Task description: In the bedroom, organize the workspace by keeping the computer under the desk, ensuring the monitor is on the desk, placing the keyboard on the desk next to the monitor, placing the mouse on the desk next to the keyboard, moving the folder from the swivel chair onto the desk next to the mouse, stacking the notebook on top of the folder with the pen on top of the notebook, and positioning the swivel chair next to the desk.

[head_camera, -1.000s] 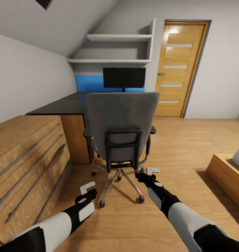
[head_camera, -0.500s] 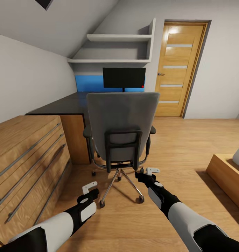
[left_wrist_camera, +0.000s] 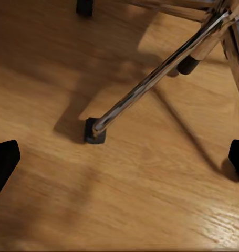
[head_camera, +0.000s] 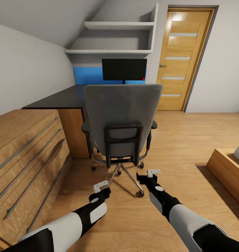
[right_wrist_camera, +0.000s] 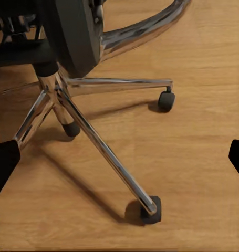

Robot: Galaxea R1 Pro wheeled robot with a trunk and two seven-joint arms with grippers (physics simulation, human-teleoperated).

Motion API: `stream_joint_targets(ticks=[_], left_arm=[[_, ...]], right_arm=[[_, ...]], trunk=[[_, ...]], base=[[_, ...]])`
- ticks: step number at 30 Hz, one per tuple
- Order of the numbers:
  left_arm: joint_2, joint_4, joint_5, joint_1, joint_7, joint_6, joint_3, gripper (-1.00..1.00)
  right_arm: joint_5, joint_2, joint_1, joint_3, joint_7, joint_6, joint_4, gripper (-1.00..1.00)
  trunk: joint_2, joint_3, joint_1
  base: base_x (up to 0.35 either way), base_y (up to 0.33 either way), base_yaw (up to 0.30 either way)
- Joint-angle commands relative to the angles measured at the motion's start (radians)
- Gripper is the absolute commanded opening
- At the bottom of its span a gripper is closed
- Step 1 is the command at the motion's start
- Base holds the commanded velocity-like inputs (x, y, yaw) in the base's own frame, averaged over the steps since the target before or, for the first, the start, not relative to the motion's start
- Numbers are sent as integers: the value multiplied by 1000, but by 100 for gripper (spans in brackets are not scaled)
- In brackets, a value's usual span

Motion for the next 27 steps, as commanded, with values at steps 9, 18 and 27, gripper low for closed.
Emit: stream_joint_targets(ticks=[9, 18, 27], left_arm=[[11, -5, 11, -1, 3, -11, -25, 100], [15, -1, 13, -1, 4, -13, -30, 100], [15, -1, 13, -1, 2, -14, -32, 100]], right_arm=[[0, 3, -1, 10, -6, -40, 4, 100], [4, 3, -1, 12, -4, -42, 4, 100], [100, 2, 0, 11, 101, -70, 36, 100]], trunk=[[-2, -28, 3], [-2, -28, 3], [-2, -28, 3]], base=[[0, 0, 0], [106, 0, 0], [65, 0, 0]])
